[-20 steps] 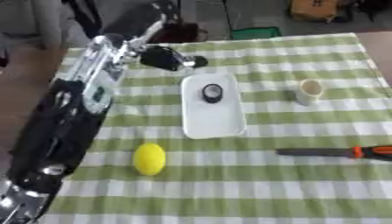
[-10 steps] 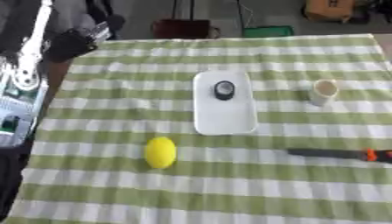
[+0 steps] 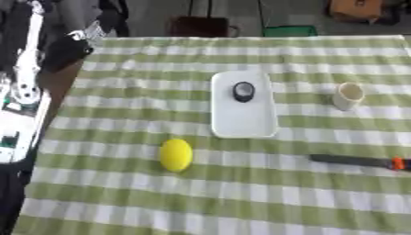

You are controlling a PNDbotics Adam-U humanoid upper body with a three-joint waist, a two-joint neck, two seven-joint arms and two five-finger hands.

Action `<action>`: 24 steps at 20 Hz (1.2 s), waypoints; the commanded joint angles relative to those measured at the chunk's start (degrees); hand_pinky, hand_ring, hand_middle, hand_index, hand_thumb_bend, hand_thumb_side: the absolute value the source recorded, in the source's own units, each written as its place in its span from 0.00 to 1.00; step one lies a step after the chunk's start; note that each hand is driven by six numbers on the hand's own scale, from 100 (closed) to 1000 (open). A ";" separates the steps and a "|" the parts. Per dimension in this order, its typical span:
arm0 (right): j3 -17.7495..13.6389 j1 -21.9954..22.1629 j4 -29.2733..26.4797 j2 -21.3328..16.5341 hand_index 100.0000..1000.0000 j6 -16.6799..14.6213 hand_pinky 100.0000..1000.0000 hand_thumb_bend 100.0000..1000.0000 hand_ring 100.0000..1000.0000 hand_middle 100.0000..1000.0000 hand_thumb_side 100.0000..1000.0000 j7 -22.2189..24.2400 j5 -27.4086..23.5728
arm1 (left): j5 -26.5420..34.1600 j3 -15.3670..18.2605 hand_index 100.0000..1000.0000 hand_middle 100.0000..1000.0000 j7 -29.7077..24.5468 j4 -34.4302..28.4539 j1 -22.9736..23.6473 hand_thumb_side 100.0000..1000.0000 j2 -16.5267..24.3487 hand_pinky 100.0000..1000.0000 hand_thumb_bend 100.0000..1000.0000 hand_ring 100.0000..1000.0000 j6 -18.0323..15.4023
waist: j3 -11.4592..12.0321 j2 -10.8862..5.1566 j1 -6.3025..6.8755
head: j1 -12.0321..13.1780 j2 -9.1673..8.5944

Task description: Pick up objects on the table and place them in the box.

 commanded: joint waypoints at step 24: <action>-0.35 -0.58 -0.79 -0.77 0.80 -0.07 0.56 0.45 0.61 0.68 0.70 0.03 -0.28 | 3.52 0.39 0.74 0.80 -0.35 -1.14 1.07 0.77 0.31 0.82 0.73 0.80 -2.36 | 0.26 -1.36 -0.36 | -0.19 -0.33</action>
